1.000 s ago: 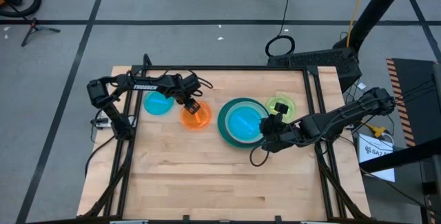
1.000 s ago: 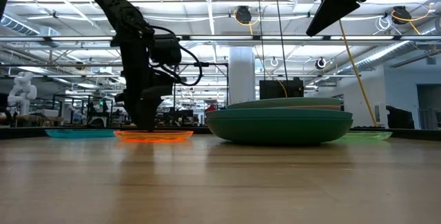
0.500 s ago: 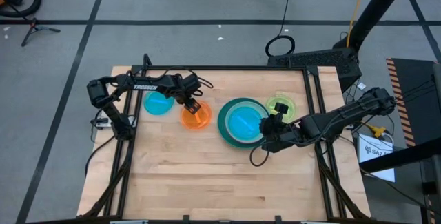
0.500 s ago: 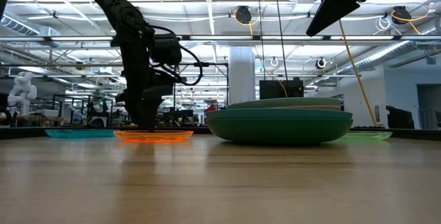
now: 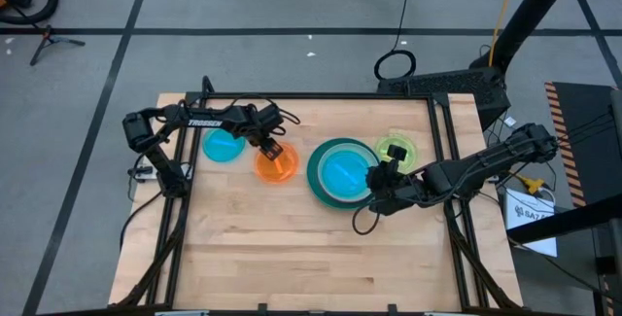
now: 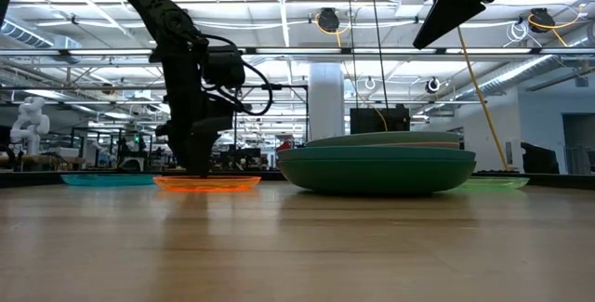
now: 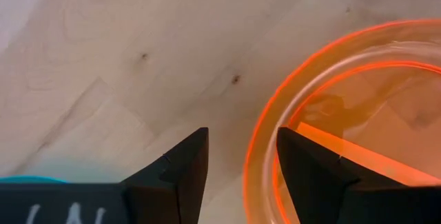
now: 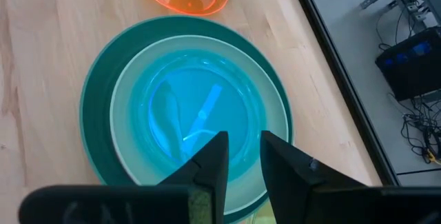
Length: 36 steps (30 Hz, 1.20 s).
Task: Stack plastic plates
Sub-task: Stack the orange plate on top of the blue plate
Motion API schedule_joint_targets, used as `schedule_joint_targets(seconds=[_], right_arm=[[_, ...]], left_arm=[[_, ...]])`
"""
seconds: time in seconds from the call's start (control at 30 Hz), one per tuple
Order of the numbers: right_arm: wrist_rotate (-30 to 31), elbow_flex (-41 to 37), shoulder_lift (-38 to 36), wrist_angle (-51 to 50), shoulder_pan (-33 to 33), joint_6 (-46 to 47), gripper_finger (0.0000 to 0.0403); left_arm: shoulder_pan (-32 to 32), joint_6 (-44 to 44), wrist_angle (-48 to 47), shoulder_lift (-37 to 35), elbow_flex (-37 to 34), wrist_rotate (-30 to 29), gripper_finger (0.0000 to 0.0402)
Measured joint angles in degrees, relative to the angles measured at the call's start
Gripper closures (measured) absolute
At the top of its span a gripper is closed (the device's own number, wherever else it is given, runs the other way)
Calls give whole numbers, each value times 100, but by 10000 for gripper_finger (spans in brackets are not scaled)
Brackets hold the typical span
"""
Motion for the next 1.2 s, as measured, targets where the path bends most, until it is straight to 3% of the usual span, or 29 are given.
schedule_joint_targets(seconds=[0.93,1.2], right_arm=[[1,0,2,-22,0,22,326],[0,0,2,-22,0,22,326]], left_arm=[[-125,-6,221,376,14,-78,224],[-269,-159,252,372,10,-117,287]])
